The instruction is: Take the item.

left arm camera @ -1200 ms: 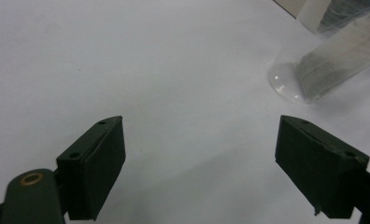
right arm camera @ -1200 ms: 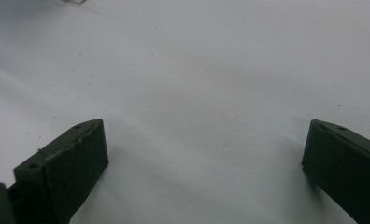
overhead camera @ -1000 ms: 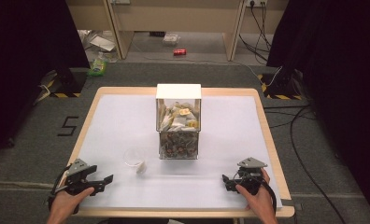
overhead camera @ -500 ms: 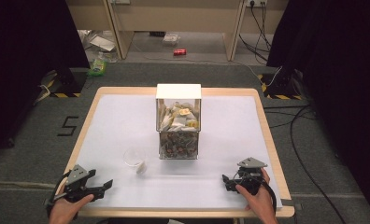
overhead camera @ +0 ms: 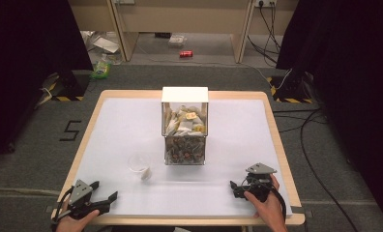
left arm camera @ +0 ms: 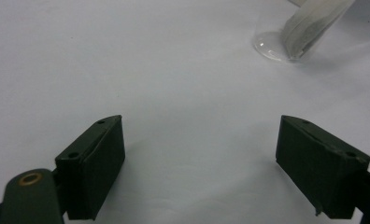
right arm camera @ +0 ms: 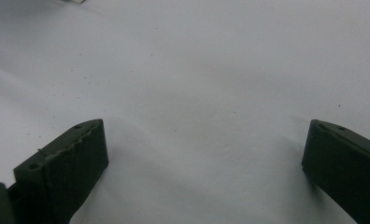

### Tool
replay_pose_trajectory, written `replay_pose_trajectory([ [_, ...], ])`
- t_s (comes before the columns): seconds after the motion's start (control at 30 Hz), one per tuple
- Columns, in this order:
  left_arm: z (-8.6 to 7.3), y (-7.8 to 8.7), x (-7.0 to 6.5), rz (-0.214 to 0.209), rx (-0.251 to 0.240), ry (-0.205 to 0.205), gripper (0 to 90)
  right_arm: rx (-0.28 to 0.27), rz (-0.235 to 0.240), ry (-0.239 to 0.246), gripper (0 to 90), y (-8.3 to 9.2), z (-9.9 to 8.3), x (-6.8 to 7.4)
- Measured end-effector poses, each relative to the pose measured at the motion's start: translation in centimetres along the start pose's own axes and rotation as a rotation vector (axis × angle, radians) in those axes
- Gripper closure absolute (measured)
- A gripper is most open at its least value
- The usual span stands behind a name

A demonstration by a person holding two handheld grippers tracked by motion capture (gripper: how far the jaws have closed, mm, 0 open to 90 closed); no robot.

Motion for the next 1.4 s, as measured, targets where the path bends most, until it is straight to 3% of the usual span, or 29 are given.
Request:
replay_pose_trajectory([
  [0.07,-0.23,0.01,-0.12,0.007,-0.013,-0.032,14.8,0.000,-0.001,0.000,1.0,0.00,0.00,0.00],
  [0.23,-0.58,0.14,-0.09,0.004,-0.072,-0.026,14.5,0.001,-0.001,-0.001,1.0,0.00,-0.01,0.01],
  [0.4,-0.70,0.17,-0.05,0.001,-0.092,-0.027,14.4,0.001,-0.001,0.000,0.9,0.00,0.00,0.00],
  [1.4,-0.73,0.16,-0.05,0.000,-0.094,-0.026,14.4,0.001,-0.001,-0.002,0.9,0.00,-0.01,0.01],
])
Point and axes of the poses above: each handheld gripper's, and its own axes: y roughly backward along the jaws, z roughly out of its top, x roughly to its left, the point moved 7 cm from there along -y, roughly forward along the jaws, and after that the axes turned 14 degrees about -x, right-handed, at the moved point
